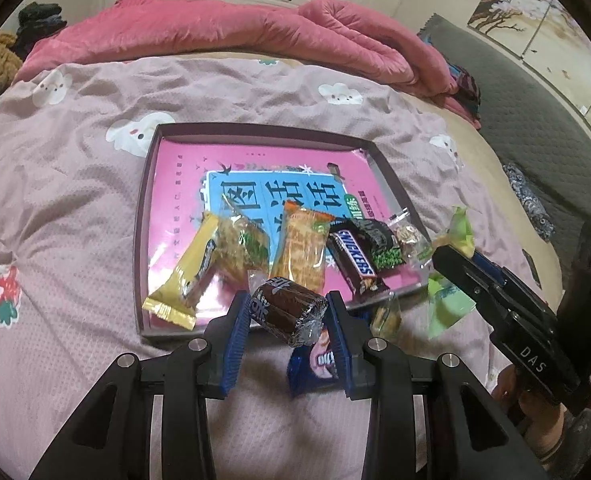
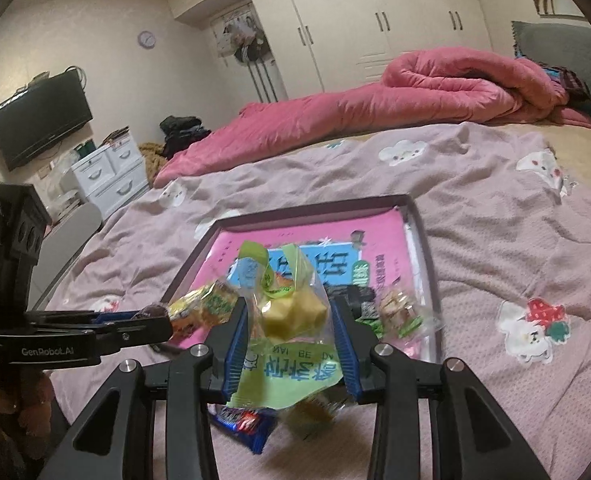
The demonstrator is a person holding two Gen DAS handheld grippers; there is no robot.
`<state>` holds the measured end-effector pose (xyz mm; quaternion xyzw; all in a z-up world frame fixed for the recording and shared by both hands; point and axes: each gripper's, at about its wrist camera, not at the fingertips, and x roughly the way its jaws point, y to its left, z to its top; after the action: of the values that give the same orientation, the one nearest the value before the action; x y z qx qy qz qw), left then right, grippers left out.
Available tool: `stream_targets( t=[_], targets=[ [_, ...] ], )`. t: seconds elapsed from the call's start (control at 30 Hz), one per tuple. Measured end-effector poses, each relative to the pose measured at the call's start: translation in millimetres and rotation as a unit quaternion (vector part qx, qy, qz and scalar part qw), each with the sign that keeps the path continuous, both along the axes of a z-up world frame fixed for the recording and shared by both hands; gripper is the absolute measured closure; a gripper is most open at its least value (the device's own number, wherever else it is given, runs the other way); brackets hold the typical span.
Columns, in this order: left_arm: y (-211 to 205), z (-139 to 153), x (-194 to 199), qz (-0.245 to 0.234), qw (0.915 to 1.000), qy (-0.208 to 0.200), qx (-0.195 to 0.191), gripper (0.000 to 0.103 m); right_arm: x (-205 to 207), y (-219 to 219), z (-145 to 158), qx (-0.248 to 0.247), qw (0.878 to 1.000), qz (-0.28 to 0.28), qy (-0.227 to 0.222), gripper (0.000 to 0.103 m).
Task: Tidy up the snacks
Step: 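Carry the chocolate roll and cake bag up over the tray with both grippers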
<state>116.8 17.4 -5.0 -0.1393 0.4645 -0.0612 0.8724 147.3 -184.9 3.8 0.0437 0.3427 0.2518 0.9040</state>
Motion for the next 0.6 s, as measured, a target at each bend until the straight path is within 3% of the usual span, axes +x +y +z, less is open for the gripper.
stream_targets(
  t=[0.3,0.6],
  targets=[
    [-5,-9,21,0.004,0.9999,0.012,0.008,0.064,23,-10,-9,0.005,0.999,-0.039,0.001,0.063],
    [-10,-26,41,0.006,0.9992,0.034,0.021,0.064,38,-6,-27,-0.021,0.998,-0.056,0.008,0.063]
  ],
)
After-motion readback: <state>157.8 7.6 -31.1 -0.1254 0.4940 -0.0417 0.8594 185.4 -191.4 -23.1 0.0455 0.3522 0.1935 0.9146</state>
